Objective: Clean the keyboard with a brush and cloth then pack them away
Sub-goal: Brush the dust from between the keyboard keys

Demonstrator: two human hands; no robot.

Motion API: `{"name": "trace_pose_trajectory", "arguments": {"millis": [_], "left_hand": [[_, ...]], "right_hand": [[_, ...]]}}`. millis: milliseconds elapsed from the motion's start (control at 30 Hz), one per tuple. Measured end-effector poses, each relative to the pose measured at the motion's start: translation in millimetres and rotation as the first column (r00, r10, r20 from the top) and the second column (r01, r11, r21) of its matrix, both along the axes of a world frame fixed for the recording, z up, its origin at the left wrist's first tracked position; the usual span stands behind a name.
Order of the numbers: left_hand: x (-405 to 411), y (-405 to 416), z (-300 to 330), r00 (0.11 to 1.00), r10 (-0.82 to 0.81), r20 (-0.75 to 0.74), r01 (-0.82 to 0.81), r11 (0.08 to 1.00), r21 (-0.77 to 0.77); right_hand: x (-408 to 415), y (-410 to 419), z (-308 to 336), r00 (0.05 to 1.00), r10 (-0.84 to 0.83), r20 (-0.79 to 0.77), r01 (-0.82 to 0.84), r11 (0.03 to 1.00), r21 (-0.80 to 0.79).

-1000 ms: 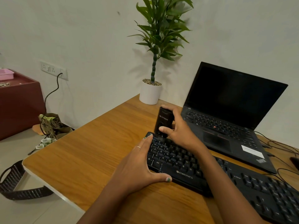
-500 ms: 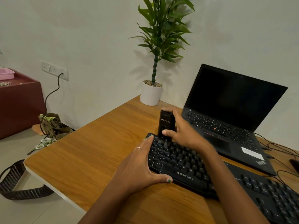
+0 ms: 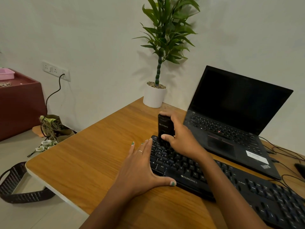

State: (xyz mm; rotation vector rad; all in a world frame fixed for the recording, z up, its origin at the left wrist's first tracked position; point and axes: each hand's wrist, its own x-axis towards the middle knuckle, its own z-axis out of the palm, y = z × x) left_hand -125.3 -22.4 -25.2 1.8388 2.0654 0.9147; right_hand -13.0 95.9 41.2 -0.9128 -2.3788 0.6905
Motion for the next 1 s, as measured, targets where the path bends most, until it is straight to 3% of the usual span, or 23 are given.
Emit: {"name": "trace_pose_trajectory", "arguments": {"millis": [100,267,433,600,767,1000], "left_hand": [[-1,2,-3,1.000,0.004,-0.011,-0.004,1.000,-0.015],[0,-2,2,1.000,0.008,0.008,-0.008,0.999,-0.032],[2,-3,5,1.000,0.003,0.018,-0.002,0.998,-0.059],[3,-5,10,1.000,-0.002,0.013,0.003,0.997,-0.078],[4,-6,12,1.000,-0.006,0.008,0.007,0.995,-0.100],[4,-6,14,1.000,-0.010,-0.003,0.009,0.994,-0.107]], "right_hand": [[3,4,6,0.999,0.053,0.006,-0.053,0.996,-0.078],[-6,-5,-5,0.996,0.014,-0.086,-0.014,1.000,-0.008],[2,3,3,0.996,0.054,-0.077,-0.065,0.988,-0.140],[-9,-7,-12,0.988,0.025,-0.152,-0.033,0.998,-0.051],[4,5,2,0.985,0.068,-0.156,-0.100,0.974,-0.203],[-8,-6,-12,0.987,0.003,-0.160,-0.007,1.000,-0.026]]}}
